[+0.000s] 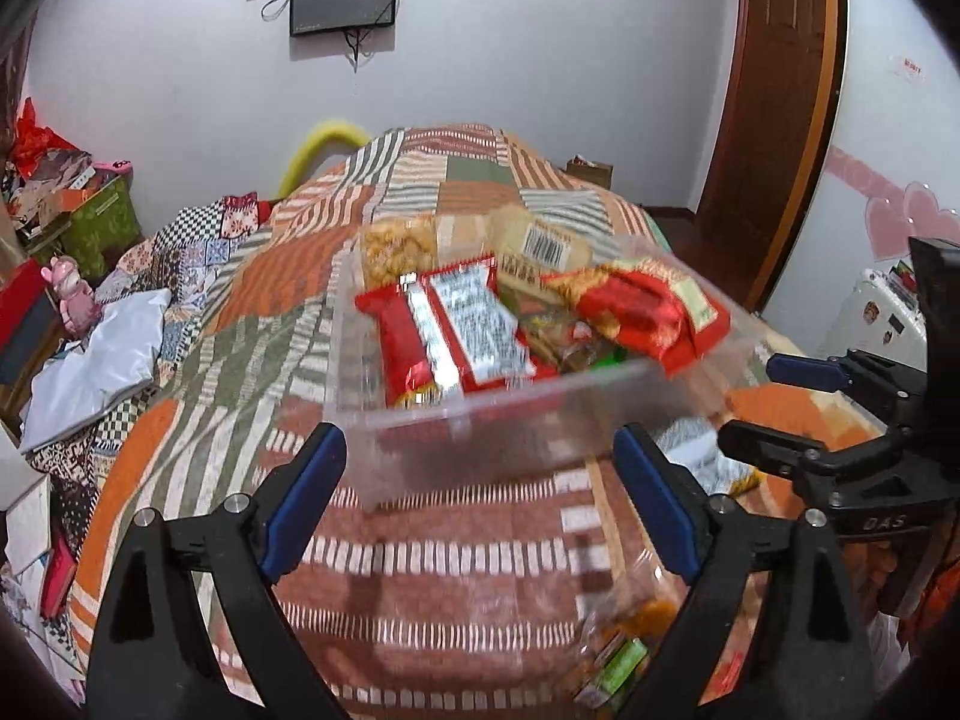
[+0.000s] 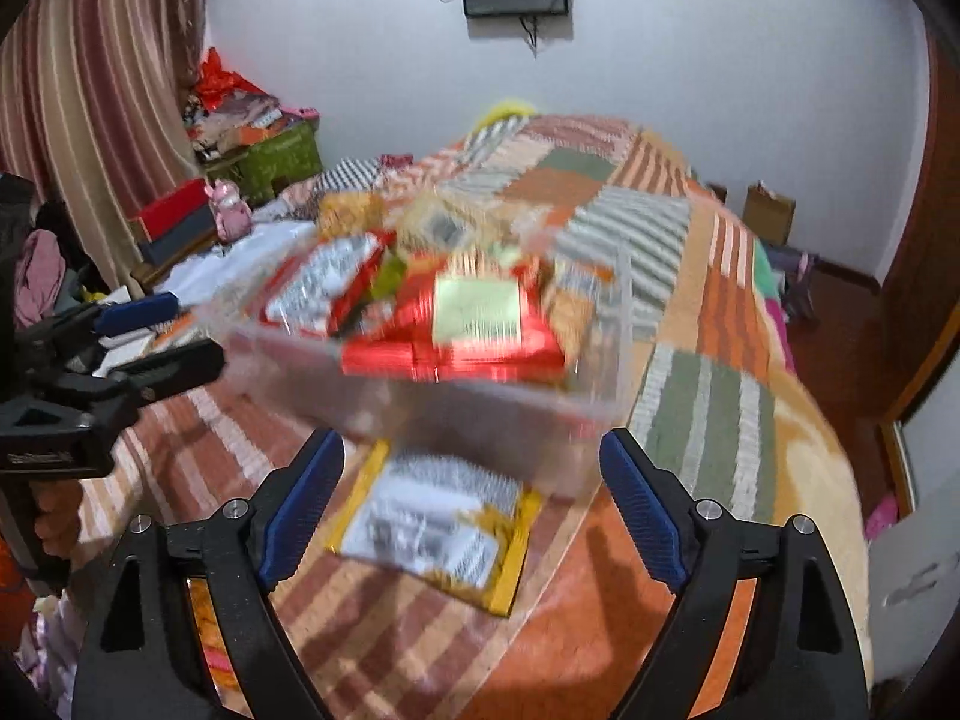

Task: Organize snacks
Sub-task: 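Grasp the orange fried-ball bag with left tool while right tool grasps white-yellow bag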

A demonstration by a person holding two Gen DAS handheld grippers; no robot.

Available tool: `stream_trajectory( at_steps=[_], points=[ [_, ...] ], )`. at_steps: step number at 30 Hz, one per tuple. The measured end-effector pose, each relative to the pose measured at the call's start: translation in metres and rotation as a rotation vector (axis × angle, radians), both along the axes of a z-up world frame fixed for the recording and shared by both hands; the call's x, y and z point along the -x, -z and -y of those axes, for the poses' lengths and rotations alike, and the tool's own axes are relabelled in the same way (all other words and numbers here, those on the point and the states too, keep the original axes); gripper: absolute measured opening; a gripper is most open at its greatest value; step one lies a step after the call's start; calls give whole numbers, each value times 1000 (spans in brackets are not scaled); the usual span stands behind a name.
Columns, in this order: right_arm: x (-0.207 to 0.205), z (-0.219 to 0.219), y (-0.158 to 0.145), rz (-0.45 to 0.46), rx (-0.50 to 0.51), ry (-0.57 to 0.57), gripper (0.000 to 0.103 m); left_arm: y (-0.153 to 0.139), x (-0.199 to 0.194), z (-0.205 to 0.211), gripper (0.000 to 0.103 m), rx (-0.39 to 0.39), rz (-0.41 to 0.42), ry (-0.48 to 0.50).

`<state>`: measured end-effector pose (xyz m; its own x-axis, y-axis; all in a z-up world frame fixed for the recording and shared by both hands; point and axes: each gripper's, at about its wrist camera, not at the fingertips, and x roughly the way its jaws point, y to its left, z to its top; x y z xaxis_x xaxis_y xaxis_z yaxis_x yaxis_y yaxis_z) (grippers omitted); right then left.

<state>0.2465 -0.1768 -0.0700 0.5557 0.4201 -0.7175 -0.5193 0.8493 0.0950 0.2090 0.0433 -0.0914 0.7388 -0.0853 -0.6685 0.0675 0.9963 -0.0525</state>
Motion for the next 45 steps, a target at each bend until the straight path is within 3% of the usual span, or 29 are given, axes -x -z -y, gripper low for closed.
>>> stream_trajectory(
  at_steps=[11, 17, 25, 28, 45],
  points=[
    [-13, -24, 40, -142, 77, -52, 86, 25, 1, -5, 91, 0, -60, 5],
    [-15, -20, 46, -167, 55, -58, 89, 28, 4, -1, 91, 6, -68, 22],
    [-6, -21, 40, -135, 61, -52, 63, 25, 17, 7, 91, -2, -65, 41],
    [-3, -19, 37, -122, 62, -52, 58, 24, 22, 11, 91, 0, -67, 51],
    [35, 19, 0, -16, -12, -6, 54, 38, 60, 51, 93, 49, -164, 102]
  ],
)
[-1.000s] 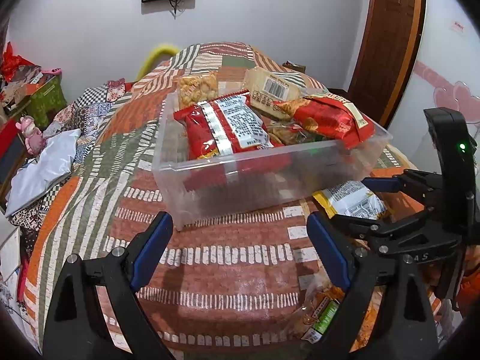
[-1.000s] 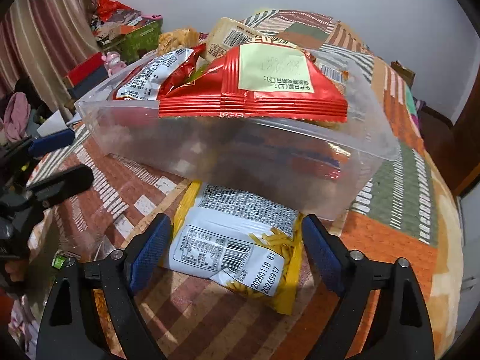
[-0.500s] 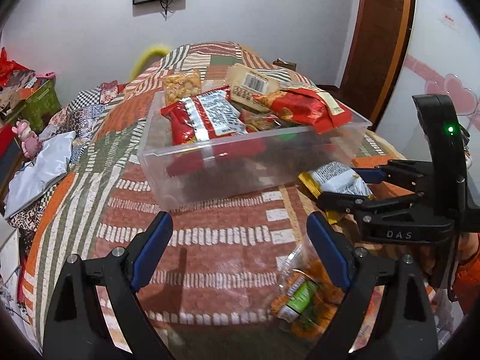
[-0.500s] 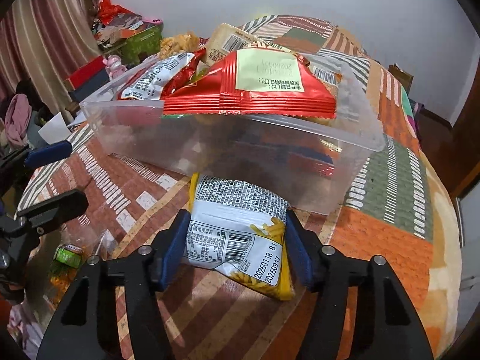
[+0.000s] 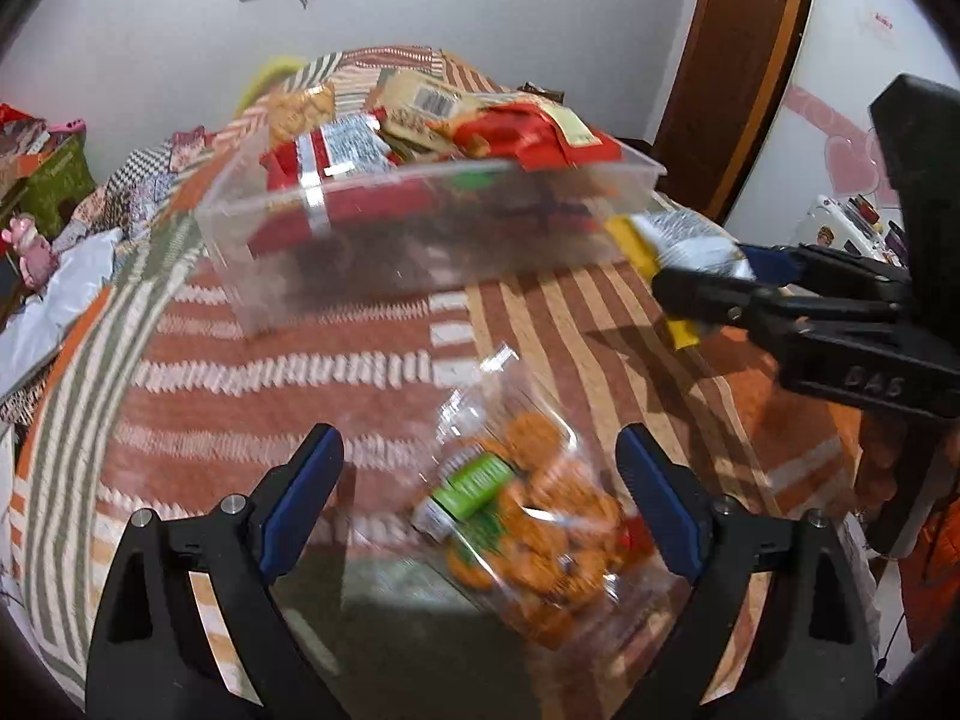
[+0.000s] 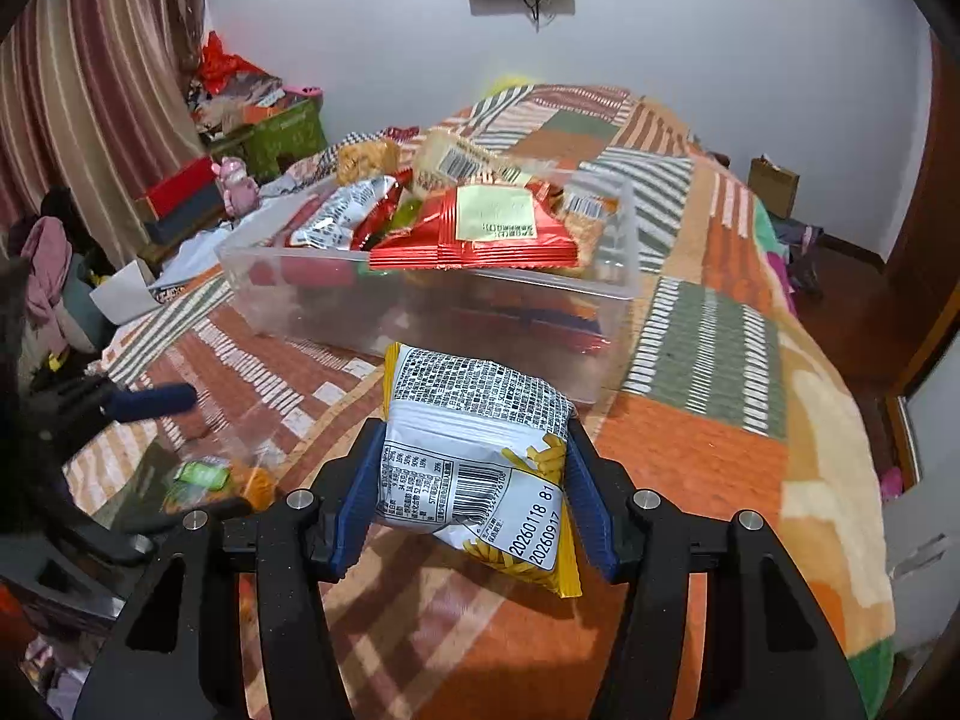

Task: Organize snacks
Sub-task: 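Grasp the orange fried-ball bag with left tool while right tool grasps white-yellow bag, then carry both bags into the clear box and open both tools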

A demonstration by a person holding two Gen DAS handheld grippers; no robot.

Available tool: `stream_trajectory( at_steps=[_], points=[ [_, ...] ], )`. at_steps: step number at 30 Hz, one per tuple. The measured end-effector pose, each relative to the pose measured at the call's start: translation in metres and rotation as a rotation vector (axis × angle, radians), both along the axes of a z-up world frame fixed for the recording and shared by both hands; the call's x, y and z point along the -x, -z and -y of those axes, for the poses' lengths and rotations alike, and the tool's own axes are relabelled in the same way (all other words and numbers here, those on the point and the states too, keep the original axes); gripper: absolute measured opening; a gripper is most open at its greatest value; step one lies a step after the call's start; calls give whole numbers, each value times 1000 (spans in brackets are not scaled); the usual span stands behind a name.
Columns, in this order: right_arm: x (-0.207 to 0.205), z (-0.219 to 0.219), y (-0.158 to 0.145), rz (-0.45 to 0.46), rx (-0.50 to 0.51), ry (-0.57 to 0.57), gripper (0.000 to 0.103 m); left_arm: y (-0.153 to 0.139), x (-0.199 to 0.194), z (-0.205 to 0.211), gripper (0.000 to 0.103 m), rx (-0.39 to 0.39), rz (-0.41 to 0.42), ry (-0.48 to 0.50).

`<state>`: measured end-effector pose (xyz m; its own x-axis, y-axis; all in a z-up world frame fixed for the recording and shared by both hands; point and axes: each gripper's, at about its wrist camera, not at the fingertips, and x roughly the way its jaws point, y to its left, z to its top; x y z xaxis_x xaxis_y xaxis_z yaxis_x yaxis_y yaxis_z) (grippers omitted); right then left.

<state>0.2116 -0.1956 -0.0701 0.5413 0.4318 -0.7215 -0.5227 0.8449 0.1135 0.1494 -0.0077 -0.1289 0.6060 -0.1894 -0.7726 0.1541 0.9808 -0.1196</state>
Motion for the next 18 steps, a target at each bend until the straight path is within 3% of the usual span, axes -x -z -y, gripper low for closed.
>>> stream_trajectory(
  at_steps=[7, 18],
  points=[
    [16, 9, -5, 18, -28, 7, 54, 7, 19, 9, 95, -6, 11, -33],
    [26, 17, -2, 11, -59, 14, 54, 8, 31, -1, 97, -109, 44, -54]
  ],
)
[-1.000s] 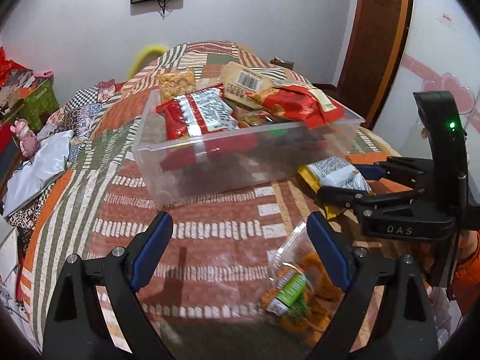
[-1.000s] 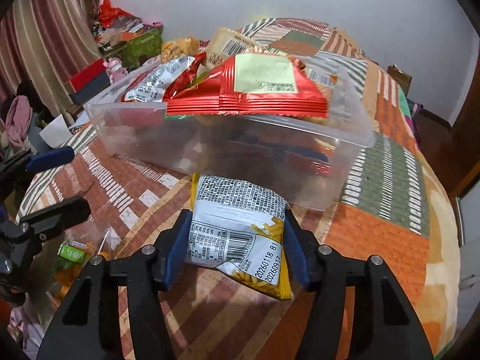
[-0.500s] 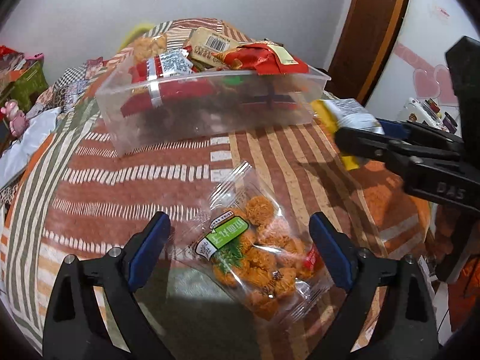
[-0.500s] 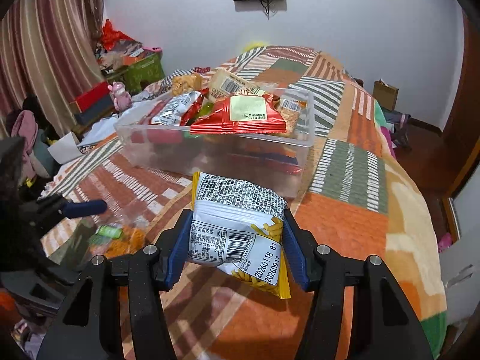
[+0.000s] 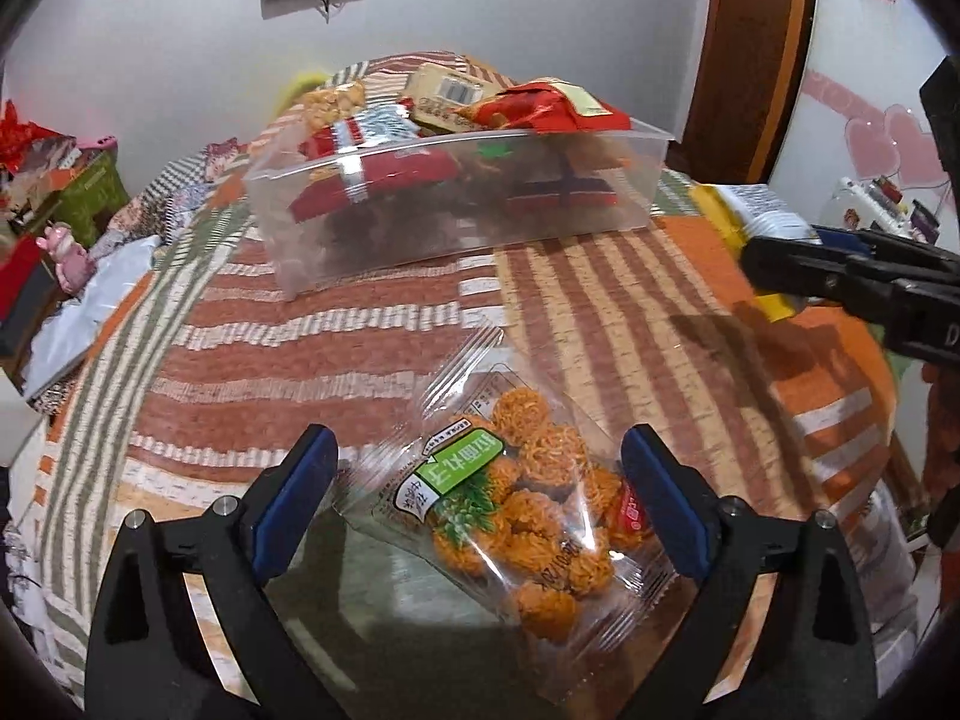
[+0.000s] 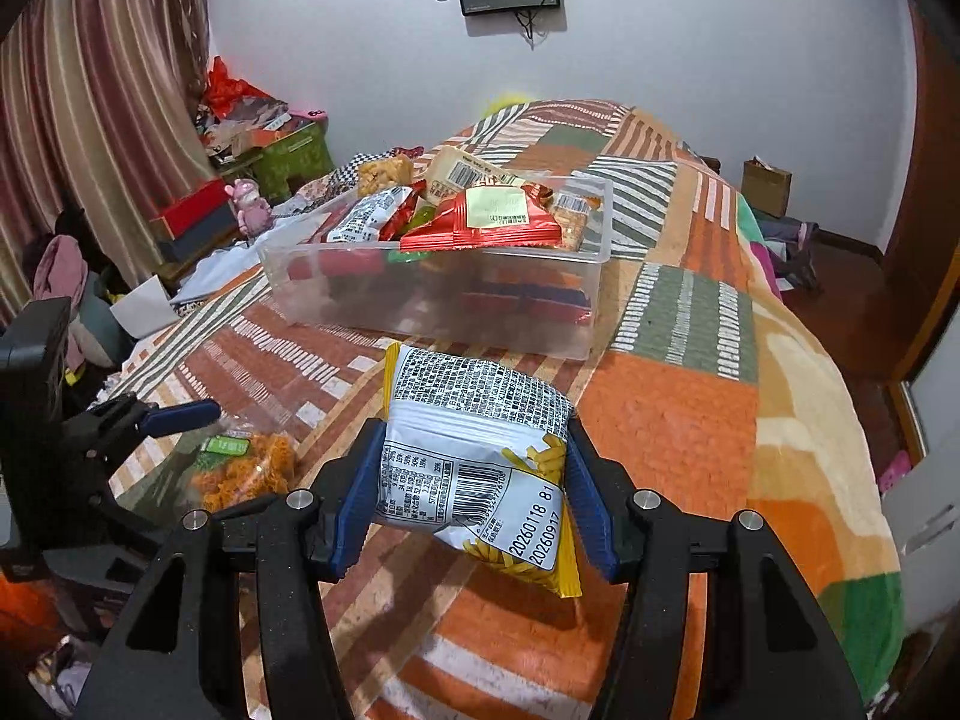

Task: Organize snacks
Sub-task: 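Carry both bags into the clear box and open both tools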

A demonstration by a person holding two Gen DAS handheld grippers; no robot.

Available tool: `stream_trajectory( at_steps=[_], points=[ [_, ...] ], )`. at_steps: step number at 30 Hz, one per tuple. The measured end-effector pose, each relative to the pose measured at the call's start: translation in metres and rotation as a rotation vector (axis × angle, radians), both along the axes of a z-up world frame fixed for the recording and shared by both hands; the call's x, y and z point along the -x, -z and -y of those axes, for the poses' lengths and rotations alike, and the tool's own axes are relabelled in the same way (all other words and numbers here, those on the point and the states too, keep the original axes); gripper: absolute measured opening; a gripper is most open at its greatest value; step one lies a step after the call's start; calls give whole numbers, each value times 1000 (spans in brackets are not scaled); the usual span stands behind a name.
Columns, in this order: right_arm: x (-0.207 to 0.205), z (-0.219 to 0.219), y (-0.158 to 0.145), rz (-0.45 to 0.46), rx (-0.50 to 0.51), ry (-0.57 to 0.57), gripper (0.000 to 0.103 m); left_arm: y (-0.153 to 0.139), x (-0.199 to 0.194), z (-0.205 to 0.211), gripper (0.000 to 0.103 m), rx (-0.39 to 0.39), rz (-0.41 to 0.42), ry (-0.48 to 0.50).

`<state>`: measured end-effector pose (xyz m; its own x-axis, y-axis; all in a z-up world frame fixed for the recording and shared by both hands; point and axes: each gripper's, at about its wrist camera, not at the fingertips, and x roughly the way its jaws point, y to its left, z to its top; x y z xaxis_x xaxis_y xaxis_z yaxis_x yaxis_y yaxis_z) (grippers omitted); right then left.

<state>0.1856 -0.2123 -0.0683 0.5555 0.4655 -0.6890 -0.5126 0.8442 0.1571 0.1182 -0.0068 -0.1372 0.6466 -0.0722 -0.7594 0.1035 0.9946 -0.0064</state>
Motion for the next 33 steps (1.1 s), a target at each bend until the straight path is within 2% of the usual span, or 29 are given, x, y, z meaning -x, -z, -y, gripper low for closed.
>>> stream_trajectory(
  at_steps=[4, 6, 9, 12, 13, 15, 19, 21, 27, 33],
  points=[
    [3, 3, 1, -1, -4, 0, 54, -1, 7, -13, 99, -39, 19, -61],
    [4, 2, 3, -3, -4, -3, 54, 0, 8, -20, 101, -28, 13, -87],
    [6, 1, 4, -8, -7, -9, 54, 7, 9, -30, 101, 34, -14, -113],
    [7, -2, 5, -12, -12, -15, 54, 18, 7, -43, 98, 159, -57, -138],
    [8, -2, 5, -14, -13, -18, 54, 19, 7, -45, 96, 167, -52, -144],
    [8, -4, 6, -16, -12, -22, 54, 16, 9, -42, 76, 163, -34, -132],
    [7, -7, 7, -20, -15, -26, 54, 11, 9, -36, 67, 149, -33, -102],
    [6, -8, 5, -18, -23, -29, 54, 8, 8, -36, 47, 160, -33, -89],
    [2, -14, -3, 2, -40, -37, 54, -1, -4, -38, 44, 158, -22, -86],
    [-6, -22, -13, 31, -50, -47, 54, -21, -10, -39, 43, 138, 45, -68]
  ],
)
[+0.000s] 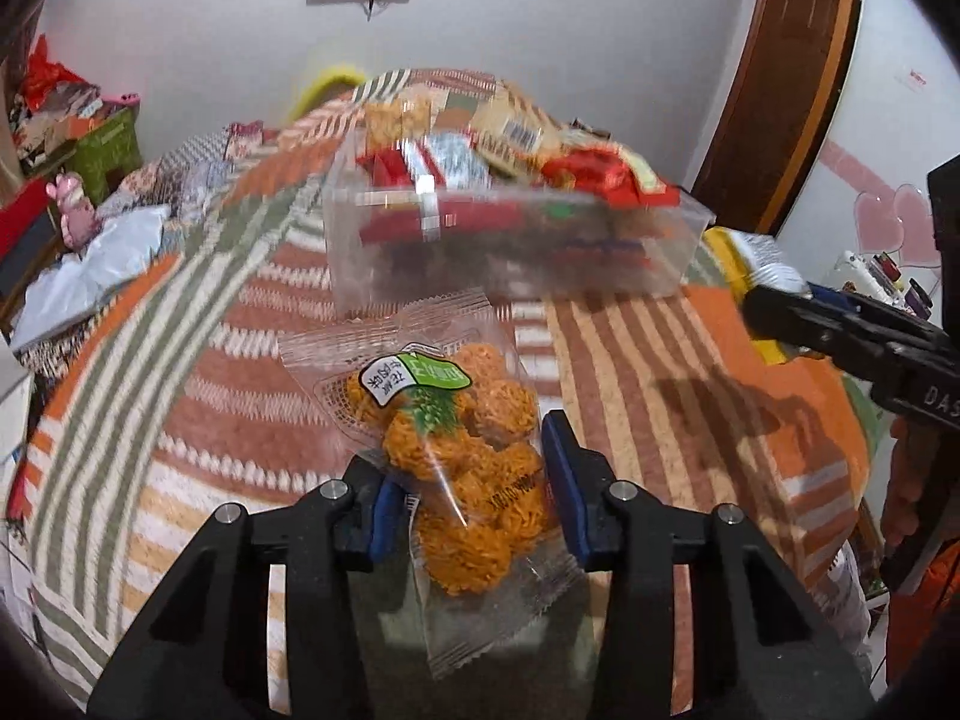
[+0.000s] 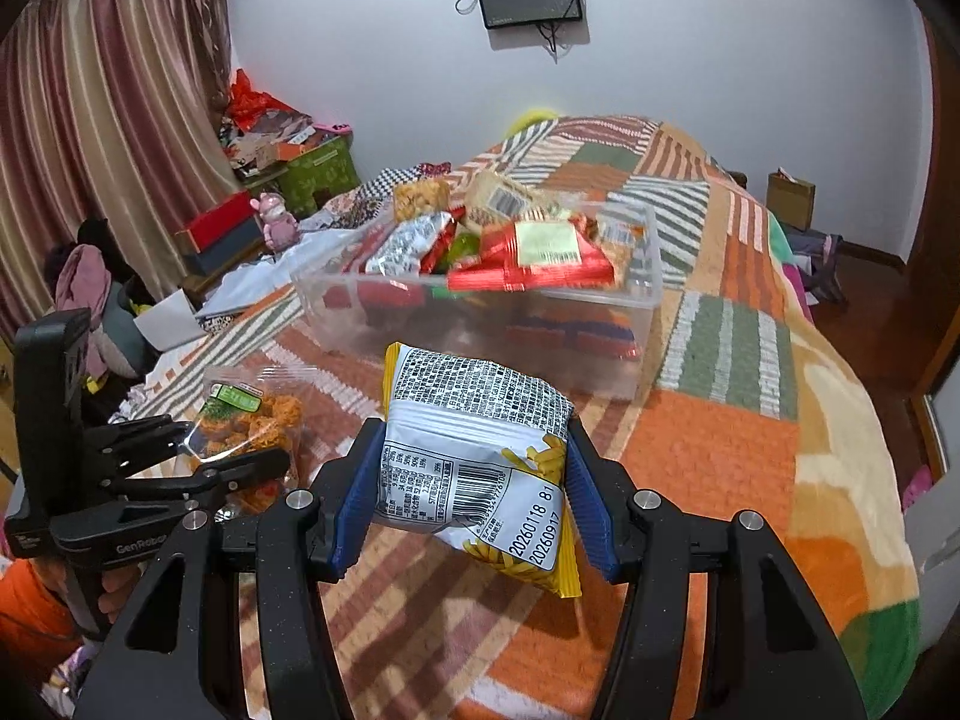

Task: Organize snacks
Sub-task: 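Carry both bags into the clear box and open both tools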

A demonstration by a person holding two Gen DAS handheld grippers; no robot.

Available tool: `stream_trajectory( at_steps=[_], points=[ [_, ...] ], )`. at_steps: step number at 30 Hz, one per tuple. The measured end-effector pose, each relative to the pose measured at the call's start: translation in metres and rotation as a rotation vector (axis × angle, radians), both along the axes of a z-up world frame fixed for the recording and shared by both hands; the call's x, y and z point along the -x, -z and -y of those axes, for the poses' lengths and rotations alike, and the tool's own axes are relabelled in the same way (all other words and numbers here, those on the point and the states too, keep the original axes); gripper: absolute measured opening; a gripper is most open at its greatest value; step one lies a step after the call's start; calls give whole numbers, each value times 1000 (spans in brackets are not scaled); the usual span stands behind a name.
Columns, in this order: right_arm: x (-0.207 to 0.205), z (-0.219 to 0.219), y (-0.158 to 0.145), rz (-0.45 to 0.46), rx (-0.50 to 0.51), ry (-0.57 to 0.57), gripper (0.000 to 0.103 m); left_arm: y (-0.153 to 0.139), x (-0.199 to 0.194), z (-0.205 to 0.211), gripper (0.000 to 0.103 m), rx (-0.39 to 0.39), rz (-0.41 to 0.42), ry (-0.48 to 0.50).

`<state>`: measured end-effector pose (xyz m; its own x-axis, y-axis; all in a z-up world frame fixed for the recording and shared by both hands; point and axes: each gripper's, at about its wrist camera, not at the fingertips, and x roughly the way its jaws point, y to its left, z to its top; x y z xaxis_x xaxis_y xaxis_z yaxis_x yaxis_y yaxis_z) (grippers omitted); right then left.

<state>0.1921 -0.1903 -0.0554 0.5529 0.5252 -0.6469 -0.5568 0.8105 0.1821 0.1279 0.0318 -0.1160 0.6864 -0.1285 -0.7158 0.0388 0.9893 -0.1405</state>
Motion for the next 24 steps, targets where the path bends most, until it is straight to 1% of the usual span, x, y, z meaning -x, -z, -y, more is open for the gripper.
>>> stream_trajectory(
  at_steps=[5, 11, 18, 24],
  points=[
    [-10, -7, -10, 31, -8, -1, 54, -26, -9, -4, 43, -6, 70, 8],
    [-24, -21, -23, 78, 0, -4, 54, -48, -32, -9, 43, -18, 125, 20],
    [-40, -36, -31, 111, 7, -13, 54, -63, -62, -12, 43, -33, 174, 34],
    [-55, -51, -34, 132, 23, -20, 54, -66, -91, -15, 43, -43, 184, 40]
  ],
)
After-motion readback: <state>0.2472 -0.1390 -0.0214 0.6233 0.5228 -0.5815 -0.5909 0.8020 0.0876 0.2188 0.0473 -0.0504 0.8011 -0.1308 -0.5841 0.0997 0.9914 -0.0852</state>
